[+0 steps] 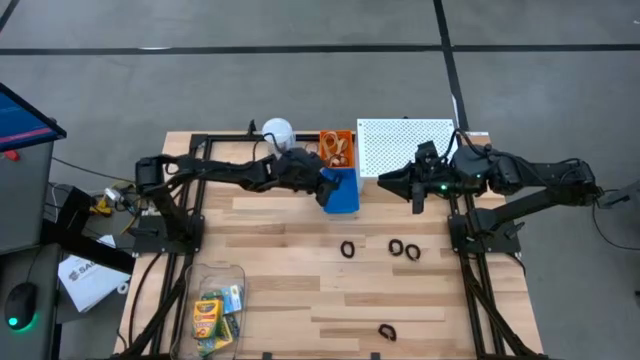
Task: Pick & Place Office Desk Supplies
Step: Put the black spring keychain into the blue basket
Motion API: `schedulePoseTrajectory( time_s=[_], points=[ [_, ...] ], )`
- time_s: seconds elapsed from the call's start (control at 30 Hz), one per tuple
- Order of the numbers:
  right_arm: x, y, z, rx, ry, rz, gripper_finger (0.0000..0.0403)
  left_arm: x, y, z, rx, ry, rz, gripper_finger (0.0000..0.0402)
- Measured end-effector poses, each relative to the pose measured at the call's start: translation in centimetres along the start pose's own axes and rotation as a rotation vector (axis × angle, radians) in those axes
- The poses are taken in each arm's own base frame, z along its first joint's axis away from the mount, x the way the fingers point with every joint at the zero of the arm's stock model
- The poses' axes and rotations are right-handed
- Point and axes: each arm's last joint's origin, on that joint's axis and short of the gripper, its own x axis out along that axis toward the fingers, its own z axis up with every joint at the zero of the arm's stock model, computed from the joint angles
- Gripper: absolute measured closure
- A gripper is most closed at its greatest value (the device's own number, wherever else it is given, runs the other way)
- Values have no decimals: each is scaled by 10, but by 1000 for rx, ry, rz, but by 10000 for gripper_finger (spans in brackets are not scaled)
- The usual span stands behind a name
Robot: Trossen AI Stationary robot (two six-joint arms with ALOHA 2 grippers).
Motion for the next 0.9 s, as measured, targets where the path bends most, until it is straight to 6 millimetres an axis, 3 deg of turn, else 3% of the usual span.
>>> schedulePoseTrajectory(
  time_s=[0.27,0.47,0.67,0.9],
  points=[
    [-1,-1,-4,8,23,-34,292,14,30,-1,-47,11,58,393],
    [-1,0,-6,1,35,-39,292,13,43,10,-78,-57,56,339],
    [-1,-2,-8,-6,53,-55,292,12,44,15,-119,-73,-6,285],
    [-2,-4,-11,-14,78,-78,292,13,37,11,-115,-32,-66,264]
  ],
)
